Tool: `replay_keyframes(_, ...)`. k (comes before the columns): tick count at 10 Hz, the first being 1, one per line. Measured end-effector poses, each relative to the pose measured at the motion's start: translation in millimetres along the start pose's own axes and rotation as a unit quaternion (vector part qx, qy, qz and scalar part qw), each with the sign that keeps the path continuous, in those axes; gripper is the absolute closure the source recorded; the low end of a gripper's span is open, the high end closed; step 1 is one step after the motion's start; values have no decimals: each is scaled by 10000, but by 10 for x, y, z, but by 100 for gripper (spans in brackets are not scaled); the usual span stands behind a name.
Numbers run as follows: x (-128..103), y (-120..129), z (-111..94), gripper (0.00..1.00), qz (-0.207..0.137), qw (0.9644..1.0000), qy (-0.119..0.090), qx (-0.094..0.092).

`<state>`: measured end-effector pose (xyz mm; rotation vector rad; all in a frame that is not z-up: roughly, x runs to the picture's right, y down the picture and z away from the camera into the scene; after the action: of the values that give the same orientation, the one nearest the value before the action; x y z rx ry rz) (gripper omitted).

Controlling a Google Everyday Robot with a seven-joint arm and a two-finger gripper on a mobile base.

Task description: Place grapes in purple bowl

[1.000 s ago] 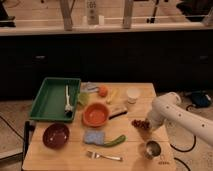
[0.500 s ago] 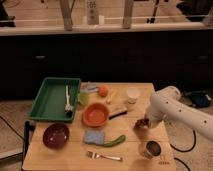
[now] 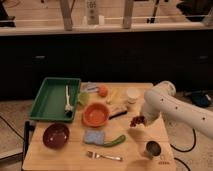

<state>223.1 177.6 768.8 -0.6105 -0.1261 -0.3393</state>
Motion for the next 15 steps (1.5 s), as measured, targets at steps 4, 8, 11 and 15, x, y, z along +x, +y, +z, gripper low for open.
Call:
replay_keyframes(4, -308, -129, -263, 97, -342, 9994, 79, 38)
replay_keyframes(8, -608, -229, -457, 97, -701, 9974, 125, 55)
replay_keyframes(11, -804, -272, -579, 97, -940, 9954, 164, 27)
replay_keyframes(15, -1169, -379, -731, 97, -1307, 9913, 150, 22)
